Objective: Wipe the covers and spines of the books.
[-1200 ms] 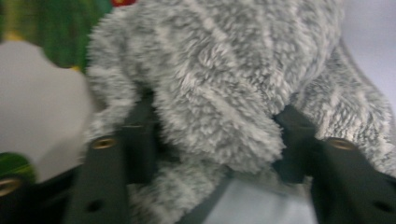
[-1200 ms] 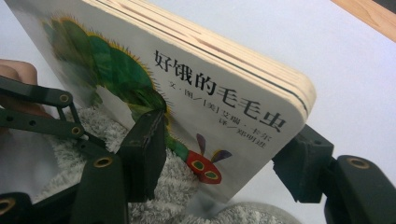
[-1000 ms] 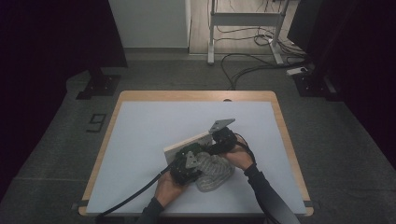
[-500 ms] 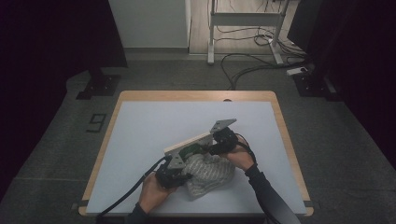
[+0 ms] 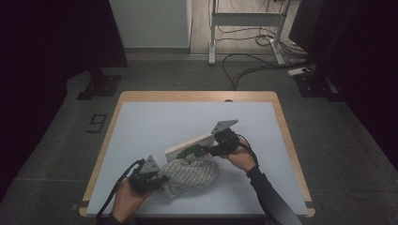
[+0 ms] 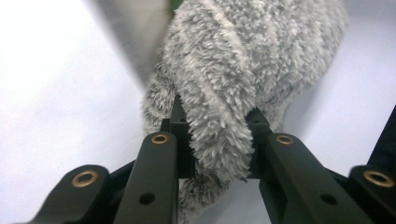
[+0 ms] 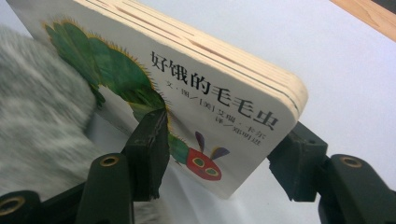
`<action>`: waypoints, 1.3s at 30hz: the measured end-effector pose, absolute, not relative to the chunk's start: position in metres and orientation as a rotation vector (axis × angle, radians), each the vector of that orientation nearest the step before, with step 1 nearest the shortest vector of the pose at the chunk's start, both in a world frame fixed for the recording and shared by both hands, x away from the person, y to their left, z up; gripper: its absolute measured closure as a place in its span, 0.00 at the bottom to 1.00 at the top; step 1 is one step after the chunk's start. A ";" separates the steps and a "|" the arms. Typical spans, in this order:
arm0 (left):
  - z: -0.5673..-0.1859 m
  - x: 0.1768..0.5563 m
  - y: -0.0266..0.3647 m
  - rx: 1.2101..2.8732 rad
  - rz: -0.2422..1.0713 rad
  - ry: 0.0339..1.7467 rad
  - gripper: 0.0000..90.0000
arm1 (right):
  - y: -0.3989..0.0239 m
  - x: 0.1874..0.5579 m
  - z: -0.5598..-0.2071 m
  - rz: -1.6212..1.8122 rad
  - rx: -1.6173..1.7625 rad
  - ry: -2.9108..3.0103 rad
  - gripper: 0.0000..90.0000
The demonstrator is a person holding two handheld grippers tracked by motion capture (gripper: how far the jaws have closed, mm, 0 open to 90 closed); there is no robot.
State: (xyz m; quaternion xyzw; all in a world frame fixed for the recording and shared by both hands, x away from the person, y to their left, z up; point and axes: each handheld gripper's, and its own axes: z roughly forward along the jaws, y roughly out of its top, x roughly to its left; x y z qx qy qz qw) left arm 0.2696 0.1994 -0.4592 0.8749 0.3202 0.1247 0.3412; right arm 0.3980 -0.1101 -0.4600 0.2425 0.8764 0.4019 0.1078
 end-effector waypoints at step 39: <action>-0.492 0.311 0.211 2.307 0.323 0.918 0.81 | -0.111 0.392 -0.461 1.189 0.708 2.571 0.44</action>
